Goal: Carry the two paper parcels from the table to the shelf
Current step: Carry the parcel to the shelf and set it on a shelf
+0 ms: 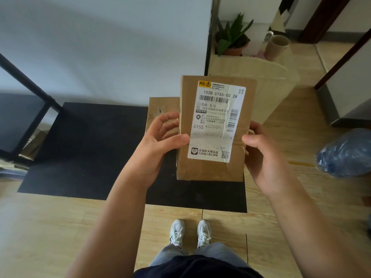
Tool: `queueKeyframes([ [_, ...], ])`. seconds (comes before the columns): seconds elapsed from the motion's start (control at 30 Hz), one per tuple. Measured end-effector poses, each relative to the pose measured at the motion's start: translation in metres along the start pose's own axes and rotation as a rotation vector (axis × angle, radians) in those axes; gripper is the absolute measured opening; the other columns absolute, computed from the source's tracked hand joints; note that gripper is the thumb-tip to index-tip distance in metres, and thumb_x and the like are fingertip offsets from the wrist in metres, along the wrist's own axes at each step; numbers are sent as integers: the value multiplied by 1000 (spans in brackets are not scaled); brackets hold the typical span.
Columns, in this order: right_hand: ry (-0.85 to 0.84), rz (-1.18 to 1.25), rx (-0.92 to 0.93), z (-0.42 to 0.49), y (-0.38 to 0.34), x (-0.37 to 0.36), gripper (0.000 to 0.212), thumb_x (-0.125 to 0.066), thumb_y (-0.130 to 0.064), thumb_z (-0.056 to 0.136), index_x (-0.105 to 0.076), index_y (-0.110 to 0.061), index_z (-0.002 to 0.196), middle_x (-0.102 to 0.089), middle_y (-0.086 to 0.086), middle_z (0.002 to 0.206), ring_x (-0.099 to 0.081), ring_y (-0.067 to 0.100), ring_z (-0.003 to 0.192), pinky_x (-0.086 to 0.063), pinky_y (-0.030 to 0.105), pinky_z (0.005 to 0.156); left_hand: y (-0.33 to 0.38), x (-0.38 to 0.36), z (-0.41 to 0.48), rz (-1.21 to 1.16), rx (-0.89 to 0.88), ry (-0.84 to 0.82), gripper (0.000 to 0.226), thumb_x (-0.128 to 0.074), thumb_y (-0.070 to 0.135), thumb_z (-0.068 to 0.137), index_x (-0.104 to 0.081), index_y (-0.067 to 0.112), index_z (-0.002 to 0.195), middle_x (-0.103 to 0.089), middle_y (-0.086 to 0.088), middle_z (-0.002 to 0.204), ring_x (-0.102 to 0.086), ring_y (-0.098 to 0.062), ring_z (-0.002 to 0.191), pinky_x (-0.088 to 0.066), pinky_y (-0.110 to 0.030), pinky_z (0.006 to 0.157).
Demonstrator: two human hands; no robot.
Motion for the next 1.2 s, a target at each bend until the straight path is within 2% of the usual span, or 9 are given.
queueKeyframes([
  [0.1, 1, -22, -16, 0, 0, -3, 58, -65, -30, 69, -62, -15, 125, -75, 3, 112, -70, 21, 104, -47, 34, 84, -1, 0, -4, -3, 6, 27, 66, -79, 27, 65, -55, 22, 127, -68, -10, 127, -66, -30, 118, -50, -50, 101],
  [0.27, 25, -33, -91, 0, 4, -14, 47, -61, -33, 83, -63, -16, 128, -75, 6, 117, -68, 25, 114, -49, 44, 97, -4, 2, -13, 0, 26, 101, 64, -78, 29, 72, -53, 24, 131, -73, -4, 121, -69, -25, 113, -49, -51, 103],
  [0.33, 32, -47, -124, -1, 7, -19, 42, -61, -35, 90, -63, -17, 128, -75, 6, 116, -69, 24, 113, -50, 47, 101, -7, 2, -18, 10, 44, 132, 71, -80, 34, 67, -51, 27, 132, -71, -3, 124, -69, -23, 113, -51, -48, 102],
  [0.57, -27, -173, -187, -1, 21, -53, 37, -54, -41, 96, -66, -19, 123, -77, 5, 110, -72, 20, 104, -55, 41, 90, -26, 16, -50, -24, 76, 292, 80, -81, 37, 67, -45, 27, 138, -65, -4, 128, -68, -20, 113, -54, -44, 98],
  [0.77, -163, -261, -174, -14, 35, -109, 39, -55, -46, 94, -65, -25, 125, -76, -1, 111, -73, 15, 102, -55, 33, 80, -28, 61, -93, -107, 105, 462, 88, -82, 45, 62, -44, 21, 138, -66, -5, 127, -67, -24, 114, -50, -50, 102],
  [0.87, -243, -272, -174, -23, 42, -150, 35, -55, -42, 96, -64, -27, 125, -77, -5, 110, -74, 8, 97, -54, 30, 80, -28, 92, -119, -131, 112, 512, 69, -79, 40, 75, -47, 18, 132, -69, -7, 122, -69, -25, 109, -53, -47, 98],
  [1.03, -302, -278, -226, -48, 70, -236, 34, -56, -41, 96, -64, -25, 124, -77, -3, 110, -75, 12, 97, -58, 32, 77, -27, 161, -175, -166, 77, 635, 45, -71, 28, 87, -53, 15, 126, -76, -4, 109, -73, -20, 97, -54, -30, 73],
  [1.1, -329, -304, -250, -61, 85, -273, 38, -58, -43, 95, -63, -22, 125, -76, 1, 113, -74, 17, 100, -60, 37, 81, -27, 193, -203, -189, 64, 687, 43, -70, 27, 87, -55, 15, 125, -78, -3, 104, -74, -18, 93, -55, -28, 72],
  [1.2, -376, -315, -290, -80, 108, -327, 37, -61, -45, 92, -65, -25, 123, -76, 1, 112, -72, 22, 104, -57, 48, 93, -27, 239, -245, -200, 57, 725, 42, -66, 26, 91, -55, 13, 128, -73, -10, 116, -72, -23, 104, -58, -30, 81],
])
Point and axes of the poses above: each hand's wrist, its own z-axis towards the middle knuckle, its own x-axis out of the back of the hand, y = z × x, the point moved 1 cm from there along z, towards the middle knuckle
